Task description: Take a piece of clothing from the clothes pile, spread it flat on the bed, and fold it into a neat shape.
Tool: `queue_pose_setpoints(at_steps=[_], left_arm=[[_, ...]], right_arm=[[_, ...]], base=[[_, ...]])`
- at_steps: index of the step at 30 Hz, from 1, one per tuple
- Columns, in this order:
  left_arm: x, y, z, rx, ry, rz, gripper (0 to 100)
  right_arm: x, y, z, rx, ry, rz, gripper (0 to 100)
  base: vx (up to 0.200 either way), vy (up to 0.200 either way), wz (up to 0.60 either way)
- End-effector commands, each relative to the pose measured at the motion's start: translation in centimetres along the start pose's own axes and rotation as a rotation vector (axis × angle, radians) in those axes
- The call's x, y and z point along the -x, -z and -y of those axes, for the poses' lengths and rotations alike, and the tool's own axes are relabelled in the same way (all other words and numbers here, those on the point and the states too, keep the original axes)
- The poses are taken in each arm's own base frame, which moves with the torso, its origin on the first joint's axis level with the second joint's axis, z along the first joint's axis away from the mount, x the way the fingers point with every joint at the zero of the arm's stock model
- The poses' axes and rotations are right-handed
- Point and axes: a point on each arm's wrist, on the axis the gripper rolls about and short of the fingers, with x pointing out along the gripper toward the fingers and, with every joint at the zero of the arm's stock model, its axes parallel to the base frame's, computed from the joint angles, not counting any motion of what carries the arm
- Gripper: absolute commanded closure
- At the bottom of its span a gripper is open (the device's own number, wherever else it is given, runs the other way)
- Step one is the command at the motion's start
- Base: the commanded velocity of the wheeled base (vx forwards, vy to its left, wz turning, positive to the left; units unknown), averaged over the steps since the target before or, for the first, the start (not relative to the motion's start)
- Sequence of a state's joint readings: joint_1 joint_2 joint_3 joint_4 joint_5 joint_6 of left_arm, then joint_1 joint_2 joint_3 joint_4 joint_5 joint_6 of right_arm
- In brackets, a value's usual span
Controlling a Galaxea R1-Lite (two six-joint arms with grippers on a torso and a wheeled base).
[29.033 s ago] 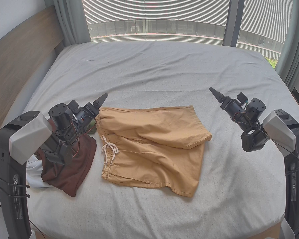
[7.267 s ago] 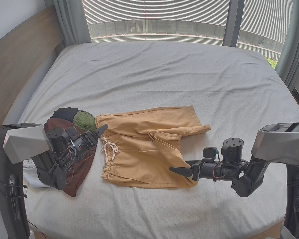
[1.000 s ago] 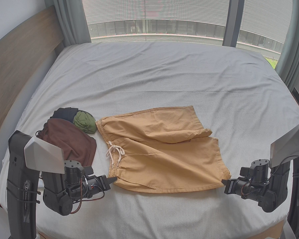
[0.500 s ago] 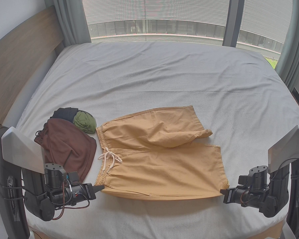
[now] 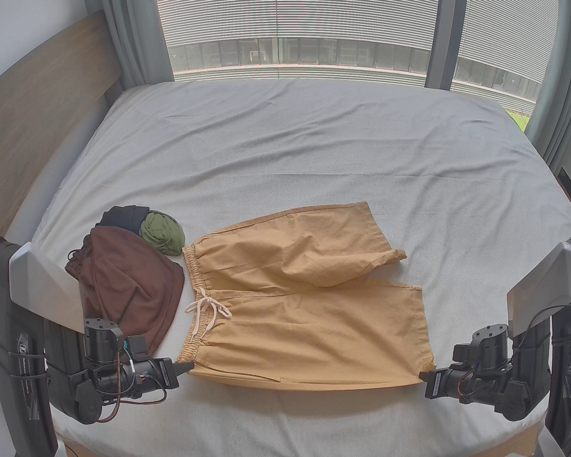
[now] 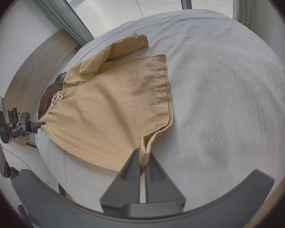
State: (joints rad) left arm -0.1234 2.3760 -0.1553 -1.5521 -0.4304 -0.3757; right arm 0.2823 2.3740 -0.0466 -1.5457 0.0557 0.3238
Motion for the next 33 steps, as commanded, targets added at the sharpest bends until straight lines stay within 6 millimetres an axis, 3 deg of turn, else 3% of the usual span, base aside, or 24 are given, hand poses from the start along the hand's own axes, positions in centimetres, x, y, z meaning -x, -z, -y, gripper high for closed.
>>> queue_pose_setpoints(at_steps=[1, 2, 3, 4, 10, 19, 22, 26, 27, 33], left_arm=[[0.0, 0.0, -0.3, 0.01, -0.011, 0.001, 100], [0.0, 0.0, -0.3, 0.009, -0.01, 0.002, 100], [0.2, 0.0, -0.2, 0.008, -0.007, 0.002, 100], [0.2, 0.0, -0.2, 0.008, -0.008, 0.001, 0], [0.8, -1.1, 0.6, -0.004, 0.017, 0.053, 0], [1.7, -2.5, 1.4, -0.032, 0.033, 0.122, 0], [1.5, -2.9, 1.2, -0.033, 0.029, 0.141, 0], [1.3, -3.2, 1.4, -0.039, 0.04, 0.153, 0], [1.2, -3.2, 1.6, -0.033, 0.046, 0.151, 0], [1.0, -3.3, 2.0, -0.018, 0.064, 0.15, 0]], right_arm=[[-0.1, 0.2, 0.0, 0.003, 0.003, -0.008, 100], [-0.1, 0.2, -0.1, 0.004, 0.003, -0.006, 0], [-0.1, 0.1, -0.1, 0.006, 0.003, -0.003, 0], [-0.1, 0.1, -0.2, 0.007, 0.003, -0.002, 0], [0.9, -1.4, 0.2, -0.025, 0.007, 0.076, 0], [0.8, -7.3, 1.0, -0.062, -0.061, 0.341, 0], [-0.5, -9.6, 0.6, -0.078, -0.105, 0.428, 0], [-2.0, -11.2, 0.3, -0.118, -0.141, 0.48, 0], [-3.6, -11.9, 0.3, -0.137, -0.156, 0.5, 0], [-7.5, -14.5, 0.4, -0.159, -0.212, 0.579, 0]], base=[[0.0, 0.0, 0.0], [0.0, 0.0, 0.0], [0.0, 0.0, 0.0], [0.0, 0.0, 0.0], [0.0, 0.0, 0.0], [0.0, 0.0, 0.0], [0.0, 0.0, 0.0], [0.0, 0.0, 0.0], [0.0, 0.0, 0.0], [0.0, 0.0, 0.0]])
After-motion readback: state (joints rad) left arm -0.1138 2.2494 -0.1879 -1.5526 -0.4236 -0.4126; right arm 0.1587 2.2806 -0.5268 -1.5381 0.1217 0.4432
